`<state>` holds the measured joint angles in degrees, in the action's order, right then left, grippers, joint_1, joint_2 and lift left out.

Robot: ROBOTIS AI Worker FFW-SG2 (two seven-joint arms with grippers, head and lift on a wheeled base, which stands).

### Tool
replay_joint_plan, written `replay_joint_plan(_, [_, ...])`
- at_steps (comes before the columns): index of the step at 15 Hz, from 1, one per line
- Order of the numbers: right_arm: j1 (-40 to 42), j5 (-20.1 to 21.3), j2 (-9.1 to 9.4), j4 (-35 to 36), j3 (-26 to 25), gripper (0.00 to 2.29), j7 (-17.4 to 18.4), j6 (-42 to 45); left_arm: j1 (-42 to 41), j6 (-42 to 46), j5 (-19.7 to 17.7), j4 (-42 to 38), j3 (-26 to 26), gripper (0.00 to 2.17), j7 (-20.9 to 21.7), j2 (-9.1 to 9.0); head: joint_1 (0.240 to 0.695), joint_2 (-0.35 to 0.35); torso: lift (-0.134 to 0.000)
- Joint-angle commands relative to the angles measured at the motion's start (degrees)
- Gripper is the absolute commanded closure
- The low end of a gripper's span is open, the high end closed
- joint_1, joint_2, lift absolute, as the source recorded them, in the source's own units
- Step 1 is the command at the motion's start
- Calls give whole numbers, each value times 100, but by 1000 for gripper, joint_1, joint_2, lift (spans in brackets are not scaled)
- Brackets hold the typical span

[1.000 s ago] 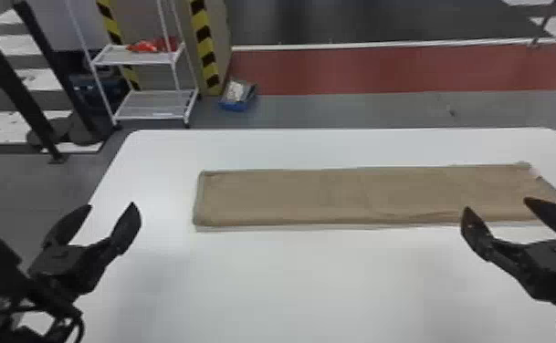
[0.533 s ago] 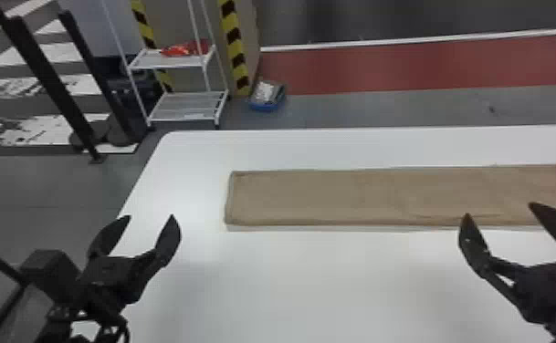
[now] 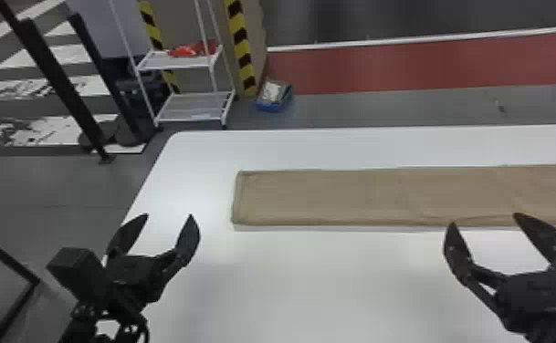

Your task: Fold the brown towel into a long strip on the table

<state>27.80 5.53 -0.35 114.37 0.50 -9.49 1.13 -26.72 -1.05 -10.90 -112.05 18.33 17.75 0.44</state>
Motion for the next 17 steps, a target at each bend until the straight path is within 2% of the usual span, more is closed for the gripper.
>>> replay_joint_plan(1, [-20,-34,40,7,-6,130,0,-57,0,21,0,7,-49,83,1,-59,695,196,-123])
replay_joint_plan(6, [-82,-61,40,77,47,130,-36,-162,-79,372,27,-1,-111,83,-105,-59,695,188,-123])
replay_joint_plan(17, [6,-61,40,156,108,130,-36,-74,-299,530,88,-186,-146,83,-131,-59,695,202,-123])
